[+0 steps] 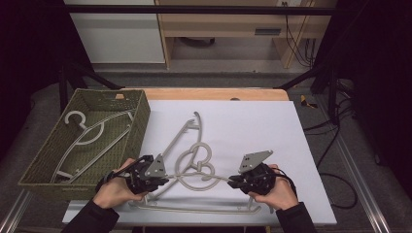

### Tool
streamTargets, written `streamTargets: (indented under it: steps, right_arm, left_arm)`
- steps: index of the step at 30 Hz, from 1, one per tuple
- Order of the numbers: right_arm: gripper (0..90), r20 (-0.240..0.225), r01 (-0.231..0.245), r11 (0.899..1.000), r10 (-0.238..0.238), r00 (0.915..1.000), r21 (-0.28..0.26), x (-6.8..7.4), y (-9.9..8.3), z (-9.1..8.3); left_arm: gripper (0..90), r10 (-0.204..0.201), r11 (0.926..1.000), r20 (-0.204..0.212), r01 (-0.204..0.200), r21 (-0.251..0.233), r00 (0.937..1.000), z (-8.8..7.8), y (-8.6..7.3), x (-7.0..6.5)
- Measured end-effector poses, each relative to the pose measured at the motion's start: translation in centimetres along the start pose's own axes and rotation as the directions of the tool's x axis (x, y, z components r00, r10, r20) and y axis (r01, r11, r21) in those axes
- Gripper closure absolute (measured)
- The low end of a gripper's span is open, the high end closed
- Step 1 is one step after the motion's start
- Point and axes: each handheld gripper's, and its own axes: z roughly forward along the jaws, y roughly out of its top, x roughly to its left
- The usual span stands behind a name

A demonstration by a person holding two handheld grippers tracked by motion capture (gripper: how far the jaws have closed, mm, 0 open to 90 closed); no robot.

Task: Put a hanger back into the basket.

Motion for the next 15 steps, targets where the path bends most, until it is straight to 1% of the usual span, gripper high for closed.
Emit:
streamTargets:
  steps: [1, 3, 4, 6, 7, 8, 9, 10, 11, 12, 13, 14, 15]
  right_arm:
    - [78.3, 0.003, 0.005, 1.000, -0.005, 1.0000, 0.006, -0.1, 0.0, -0.1]
    - [76.8, 0.026, -0.005, 1.000, 0.005, 0.9996, -0.013, -0.2, 0.0, -0.2]
    - [75.8, 0.037, -0.010, 1.000, 0.011, 0.9992, -0.020, -0.2, -0.1, -0.3]
    - [73.1, 0.068, -0.028, 0.998, 0.032, 0.9972, -0.054, -0.4, 0.0, -0.5]
    - [69.9, 0.074, -0.035, 0.997, 0.041, 0.9964, -0.071, -0.4, 0.0, -0.6]
    - [65.8, 0.089, -0.059, 0.992, 0.069, 0.9937, -0.107, -0.6, -0.1, -0.9]
    - [64.6, 0.095, -0.061, 0.989, 0.074, 0.9927, -0.135, -0.7, -0.1, -1.2]
    - [63.1, 0.109, -0.073, 0.985, 0.091, 0.9899, -0.157, -0.7, -0.2, -1.3]
    - [60.5, 0.112, -0.084, 0.980, 0.105, 0.9882, -0.181, -0.9, -0.3, -1.6]
    - [58.6, 0.116, -0.100, 0.971, 0.127, 0.9850, -0.216, -1.0, -0.4, -1.9]
    - [56.2, 0.122, -0.101, 0.966, 0.134, 0.9836, -0.240, -1.1, -0.6, -2.1]
    - [53.1, 0.130, -0.114, 0.955, 0.155, 0.9794, -0.275, -1.3, -0.8, -2.4]
    - [52.1, 0.135, -0.124, 0.947, 0.170, 0.9761, -0.297, -1.4, -0.9, -2.6]
  left_arm:
    - [81.6, -0.005, 1.0000, 0.000, 0.005, -0.006, 1.0000, -0.1, 0.0, -0.1]
    - [81.8, -0.011, 0.9997, -0.003, 0.011, -0.023, 0.9999, -0.3, 0.0, -0.2]
    - [81.9, -0.024, 0.9991, -0.003, 0.023, -0.036, 0.9997, -0.4, 0.0, -0.3]
    - [82.0, -0.042, 0.9974, -0.007, 0.042, -0.058, 0.9991, -0.6, 0.0, -0.5]
    - [82.0, -0.062, 0.9955, -0.026, 0.060, -0.074, 0.9977, -0.7, -0.1, -0.6]
    - [82.0, -0.075, 0.9939, -0.033, 0.072, -0.084, 0.9966, -0.8, -0.1, -0.5]
    - [82.0, -0.085, 0.9923, -0.040, 0.081, -0.094, 0.9956, -0.9, -0.2, -0.5]
    - [82.0, -0.106, 0.9890, -0.035, 0.102, -0.107, 0.9937, -0.9, -0.3, -0.4]
    - [82.0, -0.119, 0.9876, -0.048, 0.114, -0.108, 0.9917, -1.0, -0.3, -0.3]
    - [82.0, -0.132, 0.9858, -0.048, 0.126, -0.112, 0.9901, -1.0, -0.4, -0.3]
    - [82.0, -0.148, 0.9833, -0.064, 0.140, -0.117, 0.9870, -1.1, -0.5, -0.2]
    - [82.0, -0.160, 0.9810, -0.066, 0.151, -0.122, 0.9850, -1.2, -0.5, -0.1]
    - [82.0, -0.167, 0.9795, -0.070, 0.158, -0.125, 0.9834, -1.2, -0.5, 0.0]
